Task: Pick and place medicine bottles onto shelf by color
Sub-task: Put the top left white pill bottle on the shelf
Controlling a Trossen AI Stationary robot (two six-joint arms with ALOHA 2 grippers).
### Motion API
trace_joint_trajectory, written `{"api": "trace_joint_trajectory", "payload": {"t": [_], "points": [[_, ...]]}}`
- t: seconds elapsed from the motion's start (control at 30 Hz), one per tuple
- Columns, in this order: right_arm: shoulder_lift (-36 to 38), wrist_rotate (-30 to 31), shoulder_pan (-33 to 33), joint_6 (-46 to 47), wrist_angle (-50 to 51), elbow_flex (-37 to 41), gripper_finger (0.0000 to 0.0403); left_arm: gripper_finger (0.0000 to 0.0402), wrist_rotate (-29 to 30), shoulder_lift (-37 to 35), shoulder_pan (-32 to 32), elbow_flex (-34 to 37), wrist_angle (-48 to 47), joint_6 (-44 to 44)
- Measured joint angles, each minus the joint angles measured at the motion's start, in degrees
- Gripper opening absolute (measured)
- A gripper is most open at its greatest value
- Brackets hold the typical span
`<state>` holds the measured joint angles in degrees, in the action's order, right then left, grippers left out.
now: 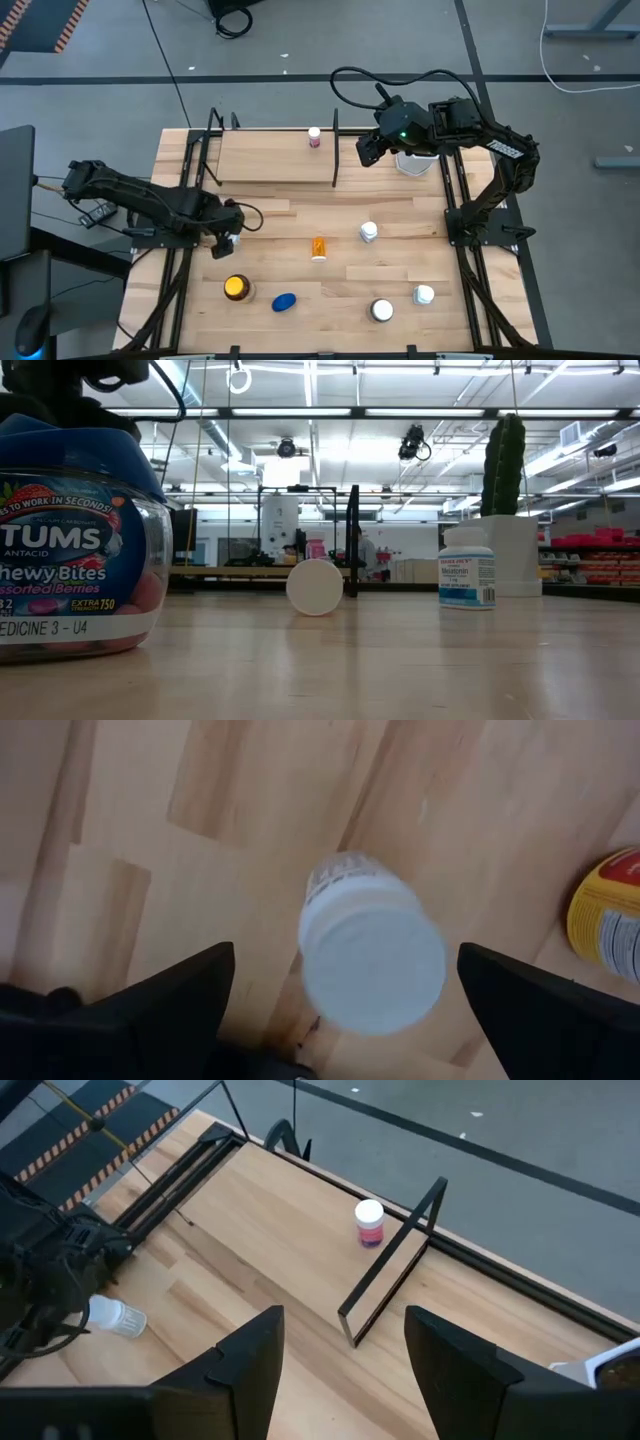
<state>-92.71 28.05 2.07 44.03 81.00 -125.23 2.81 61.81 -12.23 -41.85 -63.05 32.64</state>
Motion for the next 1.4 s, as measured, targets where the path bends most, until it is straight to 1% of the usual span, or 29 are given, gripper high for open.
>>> {"api": "trace_joint_trajectory", "payload": {"t": [0.17,0.33,0.47,0.7,0.87,1.0,1.1,1.2,1.3,1.4], "points": [[0.0,0.0,0.0,-1.3,0.6,0.0,0.0215,0.0362,-0.1,2.0,0.0,0.0,1.1,1.1],[0.0,0.0,0.0,-3.4,1.6,0.0,0.0215,0.0323,-2.7,2.8,0.0,0.0,1.1,3.1],[0.0,0.0,0.0,-5.2,1.7,0.0,0.0215,0.0285,-2.8,2.8,0.0,0.0,1.6,6.3],[0.0,0.0,0.0,-9.6,1.7,0.0,0.0215,0.0206,-5.4,2.8,0.1,0.0,4.7,12.2],[0.0,0.0,0.0,-12.6,2.9,0.0,0.0215,0.0205,-5.8,2.8,1.8,-0.4,7.6,16.1],[0.0,-0.4,0.0,-15.2,3.5,0.0,0.0215,0.0214,-5.6,3.0,4.6,-2.7,7.6,16.3],[0.0,-0.7,0.0,-18.5,3.5,0.0,0.0215,0.0218,-4.4,4.2,7.2,-5.6,7.3,15.6],[0.1,-0.7,0.2,-22.5,3.5,0.0,0.0215,0.0207,-2.4,6.5,9.7,-9.4,7.2,13.1],[0.1,-0.7,0.9,-26.1,3.5,0.0,0.0215,0.0206,-0.5,9.7,12.5,-13.8,6.9,10.2],[0.1,-0.7,2.3,-29.5,3.6,0.0,0.0215,0.0210,0.0,13.5,15.2,-18.5,6.5,7.3]]}}
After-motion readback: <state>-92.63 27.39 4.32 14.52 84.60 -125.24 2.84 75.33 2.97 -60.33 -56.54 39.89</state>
